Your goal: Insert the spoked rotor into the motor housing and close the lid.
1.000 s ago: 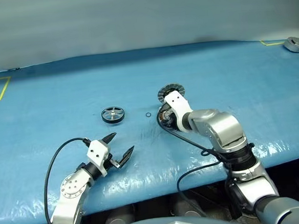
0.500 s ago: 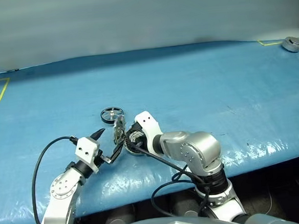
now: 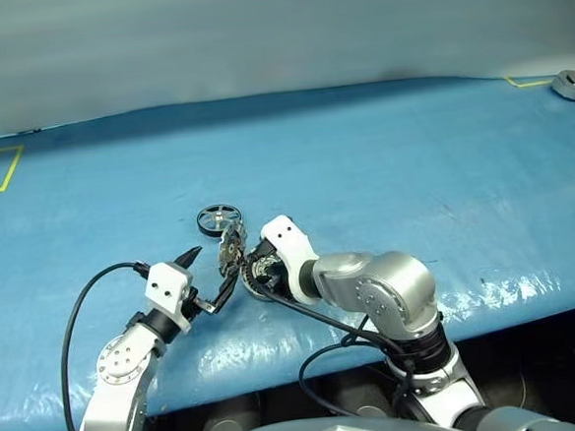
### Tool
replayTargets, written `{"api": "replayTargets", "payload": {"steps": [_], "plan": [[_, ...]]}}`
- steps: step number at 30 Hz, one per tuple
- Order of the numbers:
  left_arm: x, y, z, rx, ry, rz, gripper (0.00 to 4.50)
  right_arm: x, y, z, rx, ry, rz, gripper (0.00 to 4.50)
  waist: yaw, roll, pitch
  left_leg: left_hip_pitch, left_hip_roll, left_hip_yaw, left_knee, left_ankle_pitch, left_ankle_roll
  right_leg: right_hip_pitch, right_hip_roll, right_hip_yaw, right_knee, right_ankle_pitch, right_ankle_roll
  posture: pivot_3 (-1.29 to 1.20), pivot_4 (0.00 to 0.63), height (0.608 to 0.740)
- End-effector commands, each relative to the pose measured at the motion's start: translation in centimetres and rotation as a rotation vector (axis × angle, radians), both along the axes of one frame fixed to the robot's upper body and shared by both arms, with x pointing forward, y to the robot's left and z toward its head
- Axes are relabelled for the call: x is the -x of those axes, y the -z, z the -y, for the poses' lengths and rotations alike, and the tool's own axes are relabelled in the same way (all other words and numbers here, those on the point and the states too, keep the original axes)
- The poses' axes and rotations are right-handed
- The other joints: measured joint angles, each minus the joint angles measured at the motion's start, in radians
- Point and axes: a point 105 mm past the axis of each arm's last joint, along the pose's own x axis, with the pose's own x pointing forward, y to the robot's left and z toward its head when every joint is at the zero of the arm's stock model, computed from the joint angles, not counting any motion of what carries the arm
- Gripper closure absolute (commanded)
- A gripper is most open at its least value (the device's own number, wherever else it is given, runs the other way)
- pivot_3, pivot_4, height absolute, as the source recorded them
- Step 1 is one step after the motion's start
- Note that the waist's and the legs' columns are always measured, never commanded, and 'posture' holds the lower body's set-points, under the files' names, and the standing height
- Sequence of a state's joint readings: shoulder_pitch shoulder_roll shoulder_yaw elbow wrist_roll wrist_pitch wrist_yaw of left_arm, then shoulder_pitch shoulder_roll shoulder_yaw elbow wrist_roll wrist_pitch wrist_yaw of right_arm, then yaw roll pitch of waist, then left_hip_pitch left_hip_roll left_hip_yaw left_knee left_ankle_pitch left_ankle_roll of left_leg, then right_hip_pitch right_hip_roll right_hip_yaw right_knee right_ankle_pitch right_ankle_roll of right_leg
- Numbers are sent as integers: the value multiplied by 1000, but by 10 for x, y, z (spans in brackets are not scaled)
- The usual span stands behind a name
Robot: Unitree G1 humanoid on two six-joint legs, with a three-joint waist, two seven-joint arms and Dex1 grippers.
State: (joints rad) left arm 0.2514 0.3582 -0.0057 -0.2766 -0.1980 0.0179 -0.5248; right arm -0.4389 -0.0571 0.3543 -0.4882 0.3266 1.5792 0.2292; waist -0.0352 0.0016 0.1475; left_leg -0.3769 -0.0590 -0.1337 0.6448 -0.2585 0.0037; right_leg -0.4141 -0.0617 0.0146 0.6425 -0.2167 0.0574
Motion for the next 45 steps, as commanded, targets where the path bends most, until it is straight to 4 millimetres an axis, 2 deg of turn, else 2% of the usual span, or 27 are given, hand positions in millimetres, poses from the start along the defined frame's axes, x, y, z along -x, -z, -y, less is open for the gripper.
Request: {"api": "replayTargets", "payload": {"steps": [1,5,8,12,19,29,37,40,43,45], "plan": [[-1,-13,5,3,18,48,0,5,-14,-3,-10,-140,120,2721,0,0,1,0,0,0,1,0,0,0,0,0,0,-2,3,0,150,740],[-3,-14,5,3,18,49,0,5,-20,0,64,-316,274,2721,-2,1,2,-1,0,0,1,0,0,3,0,0,0,-2,4,0,150,740],[-3,-14,5,4,17,48,0,6,-21,0,93,-401,329,2111,-3,1,3,-1,1,1,0,0,0,3,1,0,0,-2,4,0,150,740],[-3,-14,4,5,12,47,0,4,-23,-2,107,-451,380,823,0,0,4,-2,1,1,0,0,0,2,1,0,0,-2,4,0,150,740],[-3,-14,4,6,10,46,0,2,-28,-2,154,-550,406,823,5,-1,5,-2,1,0,1,0,0,2,0,0,0,-2,4,0,150,740],[-3,-11,4,13,5,49,0,7,-5,4,298,-706,358,823,9,-1,5,-3,1,0,0,0,0,2,0,0,0,-1,2,0,150,740],[-1,-9,3,19,-1,48,0,3,11,7,347,-700,310,823,13,-1,5,-3,1,0,1,0,0,2,0,0,0,-1,2,0,150,740],[-1,-8,3,20,-1,47,0,2,16,8,344,-683,272,1466,14,-1,5,-3,1,0,1,0,0,2,0,0,0,-1,2,0,150,740],[-1,-7,3,22,-3,47,0,4,20,7,341,-671,241,2348,11,-2,4,-2,1,0,1,0,0,2,0,0,0,-1,2,0,150,740],[-1,-6,3,24,-5,45,0,5,21,6,337,-646,220,2529,9,-2,4,-1,1,0,1,0,-1,3,0,0,0,-1,2,0,150,740]]}}
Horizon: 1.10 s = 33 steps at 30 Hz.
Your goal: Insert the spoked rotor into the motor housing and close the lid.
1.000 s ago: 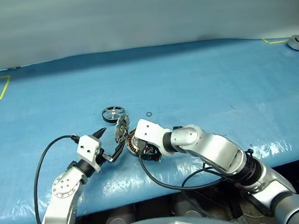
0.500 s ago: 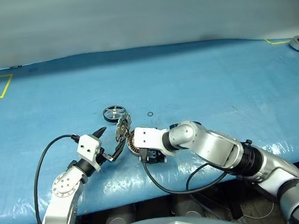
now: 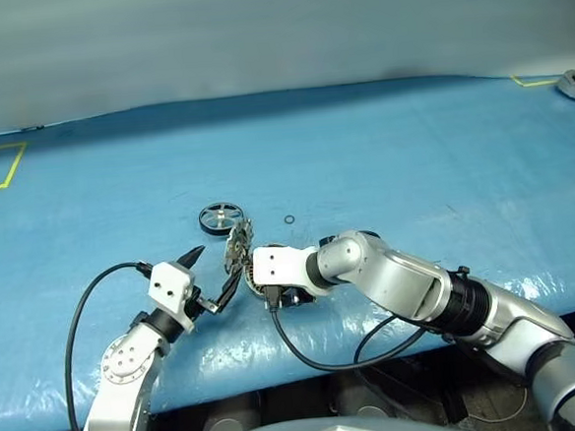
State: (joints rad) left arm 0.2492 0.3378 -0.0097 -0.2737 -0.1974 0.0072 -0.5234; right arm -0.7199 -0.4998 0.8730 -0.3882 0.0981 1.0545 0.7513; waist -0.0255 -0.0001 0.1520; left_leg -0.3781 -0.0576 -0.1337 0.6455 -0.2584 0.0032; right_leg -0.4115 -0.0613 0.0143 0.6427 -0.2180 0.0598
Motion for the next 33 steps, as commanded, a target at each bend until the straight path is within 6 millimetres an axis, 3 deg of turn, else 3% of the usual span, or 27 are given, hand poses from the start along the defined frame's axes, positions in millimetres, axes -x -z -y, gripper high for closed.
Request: {"api": "replayTargets", "payload": {"steps": [1,11,17,24,33], "plan": [[1,-5,-1,5,-7,33,0,5,14,3,24,69,-79,2529,0,0,0,0,0,0,0,0,0,0,0,0,0,0,0,0,150,740],[5,0,-3,10,-17,16,0,19,14,-8,-111,448,-289,2530,3,0,-2,1,0,-1,0,1,-1,-2,0,-1,1,0,0,0,150,740],[6,2,-3,12,-14,8,0,17,16,-9,-215,651,-335,2531,2,0,-3,1,0,-1,-1,0,-1,-3,0,-1,0,1,-3,0,150,740],[5,4,-3,12,-8,4,0,15,19,-9,-262,758,-358,2531,-1,1,-4,2,0,-2,0,0,-1,-2,0,-1,0,-1,0,0,150,740],[6,4,-4,15,-8,2,0,23,10,-17,-338,733,-402,2531,-4,1,-4,2,0,-2,-1,0,-1,-3,0,-1,0,-1,0,0,150,740]]}}
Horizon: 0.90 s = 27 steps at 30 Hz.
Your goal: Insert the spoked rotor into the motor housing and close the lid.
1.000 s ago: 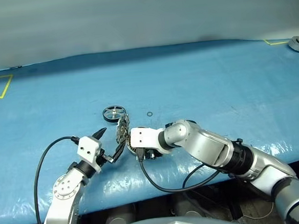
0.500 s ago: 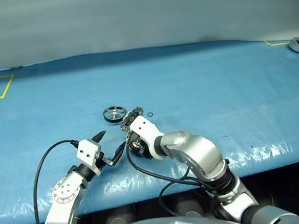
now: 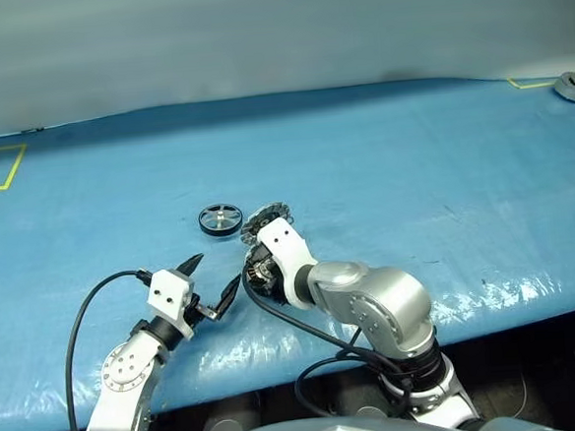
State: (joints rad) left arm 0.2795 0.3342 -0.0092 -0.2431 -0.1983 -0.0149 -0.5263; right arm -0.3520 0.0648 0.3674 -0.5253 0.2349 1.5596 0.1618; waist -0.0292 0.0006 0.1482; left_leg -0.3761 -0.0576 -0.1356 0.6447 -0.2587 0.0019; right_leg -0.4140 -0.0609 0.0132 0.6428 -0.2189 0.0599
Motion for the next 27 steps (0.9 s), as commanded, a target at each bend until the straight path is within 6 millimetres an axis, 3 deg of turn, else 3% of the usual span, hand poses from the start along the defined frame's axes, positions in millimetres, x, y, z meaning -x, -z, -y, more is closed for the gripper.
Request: {"api": "replayTargets", "payload": {"steps": [1,13,20,27], "plan": [[0,-8,0,11,5,38,0,17,15,-1,1,-30,-113,2531,-2,0,0,0,0,0,0,0,0,0,0,0,0,0,0,0,150,740],[-1,-7,1,15,11,35,0,12,21,-5,-22,45,-189,2531,-10,0,0,0,1,0,0,0,0,0,0,0,0,0,0,0,150,740],[0,-10,-7,9,-15,45,0,8,16,-9,-27,48,-189,345,-6,2,1,1,0,0,0,0,0,1,0,0,0,0,0,0,150,740],[0,-12,-13,2,-27,53,0,4,2,-16,-74,40,-172,345,-9,3,1,1,1,0,-1,0,1,0,0,0,0,0,0,0,150,740]]}}
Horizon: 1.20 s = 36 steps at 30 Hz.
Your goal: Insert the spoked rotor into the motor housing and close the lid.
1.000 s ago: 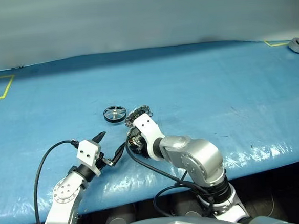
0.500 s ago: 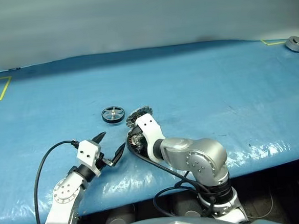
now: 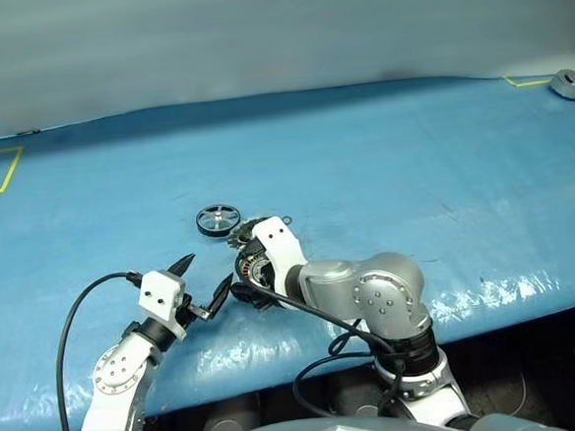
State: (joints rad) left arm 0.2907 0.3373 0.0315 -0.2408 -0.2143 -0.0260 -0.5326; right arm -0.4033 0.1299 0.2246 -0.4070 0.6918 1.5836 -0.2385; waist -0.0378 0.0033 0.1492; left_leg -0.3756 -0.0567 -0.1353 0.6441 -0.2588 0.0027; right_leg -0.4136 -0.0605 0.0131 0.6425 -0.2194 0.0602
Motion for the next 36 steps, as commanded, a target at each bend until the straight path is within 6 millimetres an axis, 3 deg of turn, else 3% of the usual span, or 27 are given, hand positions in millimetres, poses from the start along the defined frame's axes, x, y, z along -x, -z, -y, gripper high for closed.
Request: {"api": "replayTargets", "payload": {"steps": [1,5,9,16,21,26,31,36], "plan": [[-1,-10,-1,-2,6,43,0,5,2,-4,-11,-11,-48,345,0,0,0,0,0,0,0,0,0,0,0,0,0,0,0,0,150,740],[-1,-11,-2,-3,11,45,0,-1,-18,-4,-80,2,-4,345,0,1,1,-2,0,0,0,0,0,-1,0,0,0,0,0,0,150,740],[0,-11,0,3,33,41,0,-2,-33,9,-142,27,34,345,0,2,2,-4,-1,0,-1,0,0,0,0,0,0,0,-1,0,150,740],[3,-10,4,7,80,16,0,2,-49,63,-125,9,185,345,1,5,5,-5,-1,1,-1,0,1,0,0,0,-1,0,0,0,150,740],[6,-10,7,11,113,8,0,0,-33,95,50,-14,344,345,0,4,7,-6,-1,3,-1,-2,3,1,-1,0,-1,-4,4,0,150,740],[9,-13,13,28,156,16,0,-30,-6,114,83,92,456,345,0,0,10,-6,-1,4,0,-2,3,1,-1,1,-1,-4,4,0,150,740],[11,-14,15,39,176,-2,0,-63,9,112,81,178,538,345,5,-4,13,-6,-1,4,2,-2,3,1,-1,3,-1,-3,5,0,150,740],[13,-12,14,46,181,-15,0,-81,15,94,27,177,548,345,9,-4,14,-6,-1,4,1,-2,3,0,-1,3,-1,0,-1,0,150,740]]}}
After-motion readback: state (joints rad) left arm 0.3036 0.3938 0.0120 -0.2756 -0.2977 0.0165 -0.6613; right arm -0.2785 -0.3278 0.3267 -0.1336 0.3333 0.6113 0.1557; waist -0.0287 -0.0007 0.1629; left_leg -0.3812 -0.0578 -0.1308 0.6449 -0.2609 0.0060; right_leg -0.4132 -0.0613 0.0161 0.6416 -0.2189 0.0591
